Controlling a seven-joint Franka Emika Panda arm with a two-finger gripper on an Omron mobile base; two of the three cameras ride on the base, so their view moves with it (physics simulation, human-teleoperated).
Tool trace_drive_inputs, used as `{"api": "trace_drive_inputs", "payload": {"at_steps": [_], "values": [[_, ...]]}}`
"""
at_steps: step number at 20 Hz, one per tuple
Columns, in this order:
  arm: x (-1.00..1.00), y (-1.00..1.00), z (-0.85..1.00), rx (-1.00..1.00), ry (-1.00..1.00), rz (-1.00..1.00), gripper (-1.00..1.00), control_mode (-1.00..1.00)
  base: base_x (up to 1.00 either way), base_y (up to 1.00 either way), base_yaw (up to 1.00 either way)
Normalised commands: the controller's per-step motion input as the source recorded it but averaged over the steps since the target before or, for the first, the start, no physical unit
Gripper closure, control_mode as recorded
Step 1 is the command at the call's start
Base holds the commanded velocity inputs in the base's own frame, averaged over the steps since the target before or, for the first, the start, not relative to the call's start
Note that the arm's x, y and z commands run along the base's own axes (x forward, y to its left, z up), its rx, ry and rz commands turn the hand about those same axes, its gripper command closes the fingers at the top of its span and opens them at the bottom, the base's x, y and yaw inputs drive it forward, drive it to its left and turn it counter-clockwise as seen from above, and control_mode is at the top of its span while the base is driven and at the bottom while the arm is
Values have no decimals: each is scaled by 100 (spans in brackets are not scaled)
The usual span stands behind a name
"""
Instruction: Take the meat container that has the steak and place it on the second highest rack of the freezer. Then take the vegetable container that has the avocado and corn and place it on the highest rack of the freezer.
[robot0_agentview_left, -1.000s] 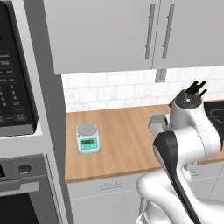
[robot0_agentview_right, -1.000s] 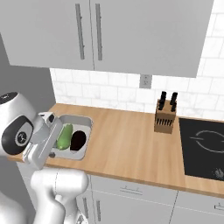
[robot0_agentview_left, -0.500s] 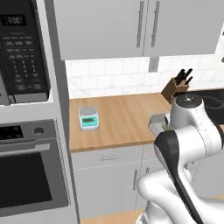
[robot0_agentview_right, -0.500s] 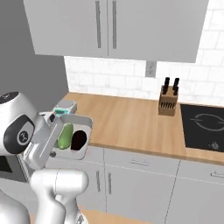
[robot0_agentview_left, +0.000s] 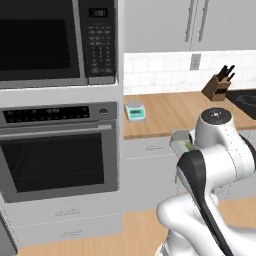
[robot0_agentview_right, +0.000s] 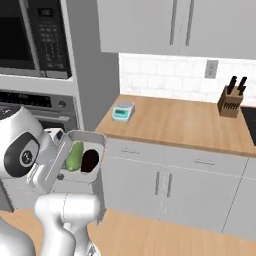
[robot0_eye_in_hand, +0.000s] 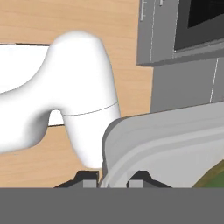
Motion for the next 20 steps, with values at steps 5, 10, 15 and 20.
{"api": "trace_drive_inputs", "payload": {"at_steps": [5, 10, 15, 20], "values": [[0, 0, 0, 0, 0, 0, 100, 100, -63, 100, 7], [0, 0, 0, 0, 0, 0, 100, 100, -13, 100, 22], [0, 0, 0, 0, 0, 0, 100, 100, 2, 100, 37], [0, 0, 0, 0, 0, 0, 100, 100, 10, 100, 39]]}}
